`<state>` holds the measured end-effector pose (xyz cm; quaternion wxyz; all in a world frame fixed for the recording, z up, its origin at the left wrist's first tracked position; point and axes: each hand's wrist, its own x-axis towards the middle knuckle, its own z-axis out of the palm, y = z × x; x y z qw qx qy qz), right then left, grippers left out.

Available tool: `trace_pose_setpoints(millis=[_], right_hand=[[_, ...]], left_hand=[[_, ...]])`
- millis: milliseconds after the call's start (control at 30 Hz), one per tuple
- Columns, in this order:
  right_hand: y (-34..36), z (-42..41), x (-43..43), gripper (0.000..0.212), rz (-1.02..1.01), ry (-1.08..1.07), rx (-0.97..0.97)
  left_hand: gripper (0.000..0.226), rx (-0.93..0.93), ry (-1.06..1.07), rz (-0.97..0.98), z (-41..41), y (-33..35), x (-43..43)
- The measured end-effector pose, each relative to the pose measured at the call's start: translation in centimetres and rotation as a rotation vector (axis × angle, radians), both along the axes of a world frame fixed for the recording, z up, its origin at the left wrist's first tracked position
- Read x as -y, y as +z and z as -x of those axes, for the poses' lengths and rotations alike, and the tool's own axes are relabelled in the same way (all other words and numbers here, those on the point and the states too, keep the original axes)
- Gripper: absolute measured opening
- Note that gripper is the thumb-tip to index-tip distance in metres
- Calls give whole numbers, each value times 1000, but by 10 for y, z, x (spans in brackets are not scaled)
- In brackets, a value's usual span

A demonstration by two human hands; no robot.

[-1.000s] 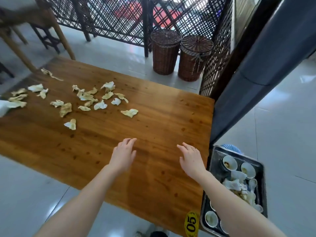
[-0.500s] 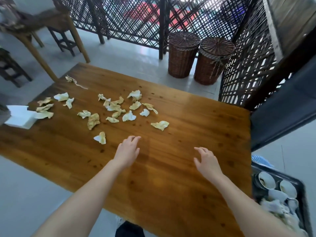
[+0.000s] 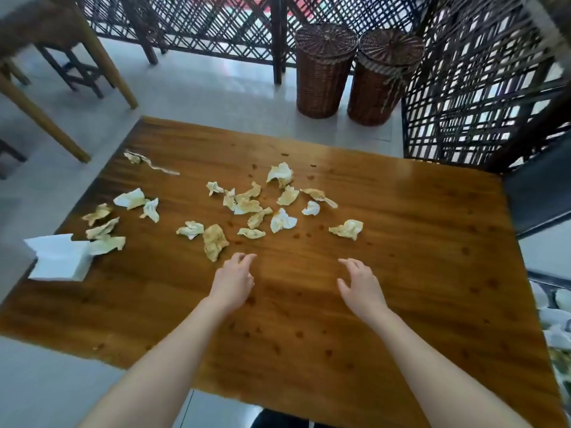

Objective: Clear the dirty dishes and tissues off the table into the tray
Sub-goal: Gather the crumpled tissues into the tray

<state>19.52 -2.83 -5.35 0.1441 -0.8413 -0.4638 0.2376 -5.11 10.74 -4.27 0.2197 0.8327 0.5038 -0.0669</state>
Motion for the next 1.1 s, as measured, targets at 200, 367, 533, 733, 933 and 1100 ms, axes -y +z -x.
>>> trace_pose_setpoints(millis=[200,367,533,733,933,1100], right_hand=[[-3,-13,-16,48,22,-47,40],[-8,-35,-47,50,6,-26,62],[-15,-51,-82,59,61,-22,34],[-27,-60,-113,63,209,-38,38],[-37,-56,-114,22,45,-102,142],[-20,-48,-145,24,-164,-144,124]], left_hand=[[52,20,3,-4,-1,-10,-15],[53,17,19,6,-18,-14,-35],[52,40,44,0,-40,-16,-51],[51,80,43,-11,-67,-19,-65],[49,122,-36,-22,-76,-22,-79],[50,158,-67,-2,-71,-20,-100]])
